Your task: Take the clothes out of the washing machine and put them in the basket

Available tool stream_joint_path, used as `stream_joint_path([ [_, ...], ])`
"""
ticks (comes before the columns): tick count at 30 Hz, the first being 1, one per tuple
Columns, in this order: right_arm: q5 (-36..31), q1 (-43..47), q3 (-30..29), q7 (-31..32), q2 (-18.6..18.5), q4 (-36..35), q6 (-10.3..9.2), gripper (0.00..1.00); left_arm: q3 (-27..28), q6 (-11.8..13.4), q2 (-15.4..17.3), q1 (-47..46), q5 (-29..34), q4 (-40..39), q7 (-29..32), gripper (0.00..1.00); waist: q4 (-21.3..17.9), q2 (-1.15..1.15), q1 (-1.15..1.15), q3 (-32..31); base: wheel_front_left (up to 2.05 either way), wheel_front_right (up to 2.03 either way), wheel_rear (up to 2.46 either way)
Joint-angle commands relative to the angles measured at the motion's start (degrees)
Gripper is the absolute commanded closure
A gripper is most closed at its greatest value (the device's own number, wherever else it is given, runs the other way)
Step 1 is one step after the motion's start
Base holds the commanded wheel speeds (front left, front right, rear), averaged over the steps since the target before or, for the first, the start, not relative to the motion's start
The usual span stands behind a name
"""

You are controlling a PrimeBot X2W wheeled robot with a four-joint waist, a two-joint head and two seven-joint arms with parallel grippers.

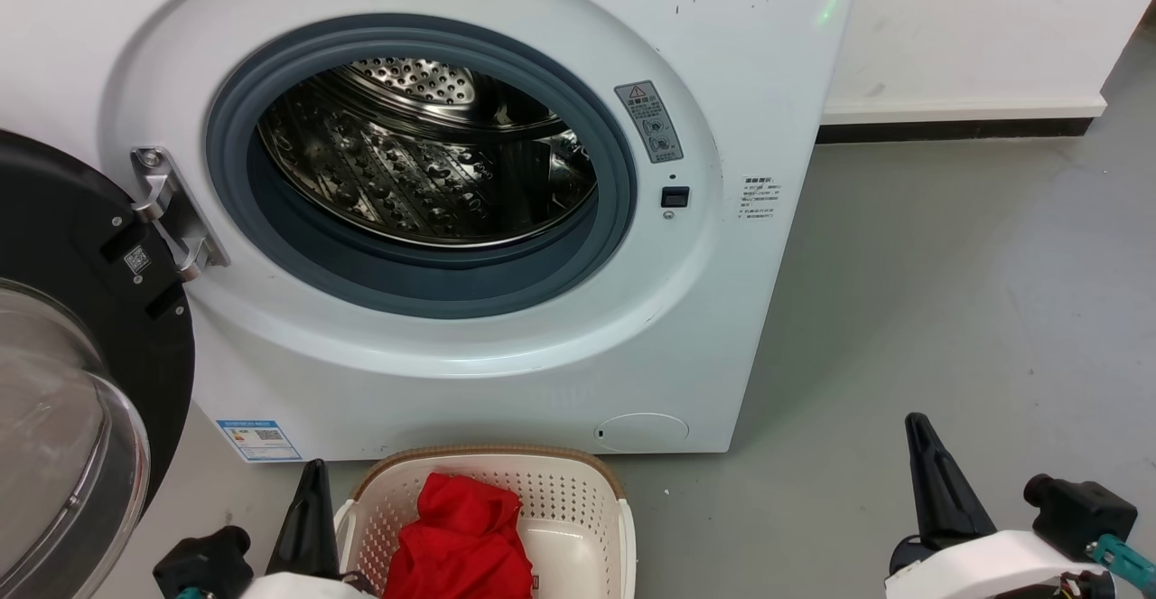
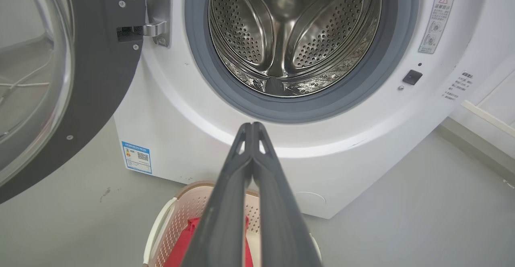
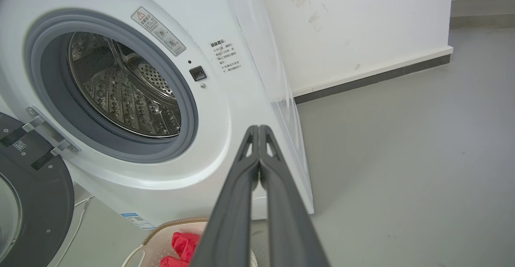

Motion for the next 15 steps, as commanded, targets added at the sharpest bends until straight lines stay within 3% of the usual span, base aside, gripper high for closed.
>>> stream_joint_path([
  [1,2.5,-2.0,-0.2,0.3,-0.4,-0.7,-0.01,1.0,0.4,-0.5,0.1,-2.0,-2.3,-0.6,0.4,1.0,0.0,0.0,0.0,0.0,0.0,0.0,0.0],
  [15,16.5,-3.3,-1.0,3.1,-0.9,-0.1,-0.01,1.0,1.4,-1.5,0.0,-4.1,-16.0,0.8,3.7,1.0,0.2,0.0,0.0,0.1,0.0,0.0,0.0],
])
